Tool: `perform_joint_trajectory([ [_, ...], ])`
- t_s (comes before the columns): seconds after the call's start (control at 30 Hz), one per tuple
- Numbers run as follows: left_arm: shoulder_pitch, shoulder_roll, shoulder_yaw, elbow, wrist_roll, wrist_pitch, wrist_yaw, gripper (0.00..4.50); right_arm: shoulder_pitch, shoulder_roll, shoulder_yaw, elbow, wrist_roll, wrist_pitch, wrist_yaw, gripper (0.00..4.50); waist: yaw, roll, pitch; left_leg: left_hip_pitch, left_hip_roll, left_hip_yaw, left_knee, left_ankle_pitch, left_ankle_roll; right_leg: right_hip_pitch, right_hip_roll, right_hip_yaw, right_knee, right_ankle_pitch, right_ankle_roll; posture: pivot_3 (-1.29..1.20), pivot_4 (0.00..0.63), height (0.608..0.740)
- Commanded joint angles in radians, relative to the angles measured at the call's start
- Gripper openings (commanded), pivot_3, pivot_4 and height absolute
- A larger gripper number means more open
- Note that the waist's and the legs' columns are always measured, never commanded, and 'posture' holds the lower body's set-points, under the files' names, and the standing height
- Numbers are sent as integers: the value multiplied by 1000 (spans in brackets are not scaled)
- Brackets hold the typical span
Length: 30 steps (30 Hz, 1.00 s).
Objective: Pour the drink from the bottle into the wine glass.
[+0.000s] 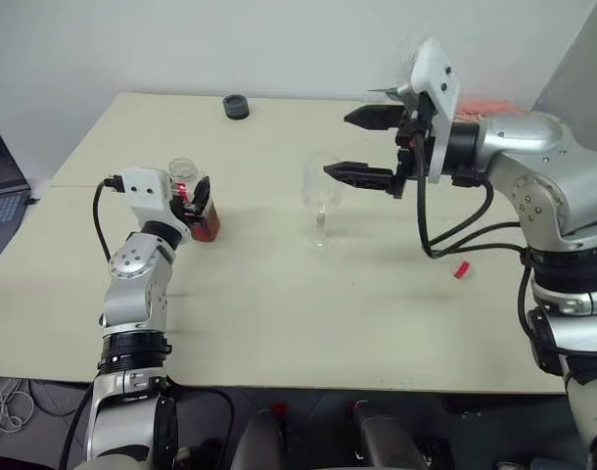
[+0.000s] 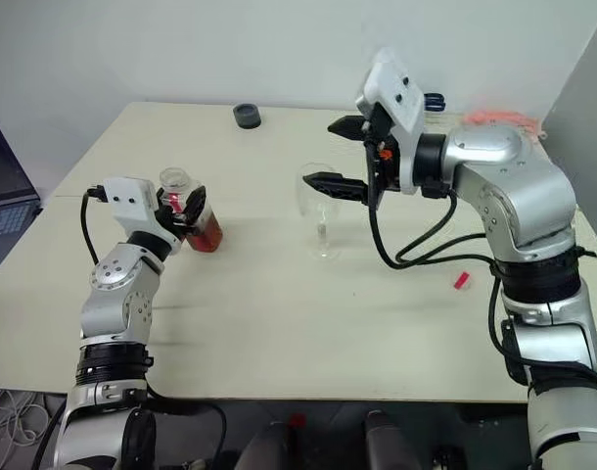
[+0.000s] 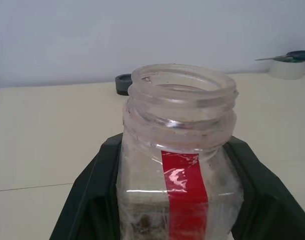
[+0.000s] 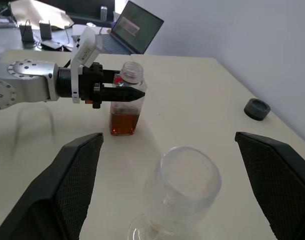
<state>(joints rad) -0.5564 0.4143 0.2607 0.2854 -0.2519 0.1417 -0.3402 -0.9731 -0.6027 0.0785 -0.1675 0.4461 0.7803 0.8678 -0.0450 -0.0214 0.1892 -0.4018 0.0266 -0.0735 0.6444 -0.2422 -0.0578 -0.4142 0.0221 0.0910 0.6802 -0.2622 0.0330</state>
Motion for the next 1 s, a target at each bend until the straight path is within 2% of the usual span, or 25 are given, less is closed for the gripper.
perform_joint_trajectory([
  [0.03,-94,36,-16,-2,-15,-21,-68,2143,111,-57,-175,-128,80,19,-19,4500,7,0,0,-1,0,0,0,0,0,0,0,0,0,0,0,0,150,740],
  [0.17,-234,33,-89,31,1,-21,-159,2143,341,-90,-360,-326,205,100,-70,4500,27,-2,1,-6,-1,-5,1,0,0,-1,-1,-6,-1,0,0,0,150,740],
  [0.23,-289,32,-119,58,21,-39,-187,2143,435,-82,-405,-406,234,106,-109,4500,29,-2,1,-7,-2,-6,1,0,0,-2,-2,-7,-2,0,0,0,150,740],
  [0.37,-415,32,-210,165,117,-145,-231,2143,640,-17,-434,-503,227,61,-199,4500,16,-2,1,-6,-2,-5,1,0,0,-2,-2,-5,-1,0,0,0,150,740],
  [0.5,-487,21,-290,255,220,-290,-223,2143,780,22,-385,-523,183,-3,-234,4500,1,-1,1,-2,-2,-2,0,0,0,-2,0,-1,0,-1,2,0,150,740],
  [0.77,-542,48,-372,385,386,-548,-162,2143,797,44,-333,-526,170,-48,-302,4500,-8,-1,1,0,0,1,0,0,0,-1,3,4,0,-3,5,0,150,740],
  [1.0,-563,76,-404,491,486,-698,-100,2143,785,36,-324,-507,168,-73,-324,4500,-7,-1,1,0,0,1,0,0,0,-1,3,4,0,-3,5,0,150,740],
])
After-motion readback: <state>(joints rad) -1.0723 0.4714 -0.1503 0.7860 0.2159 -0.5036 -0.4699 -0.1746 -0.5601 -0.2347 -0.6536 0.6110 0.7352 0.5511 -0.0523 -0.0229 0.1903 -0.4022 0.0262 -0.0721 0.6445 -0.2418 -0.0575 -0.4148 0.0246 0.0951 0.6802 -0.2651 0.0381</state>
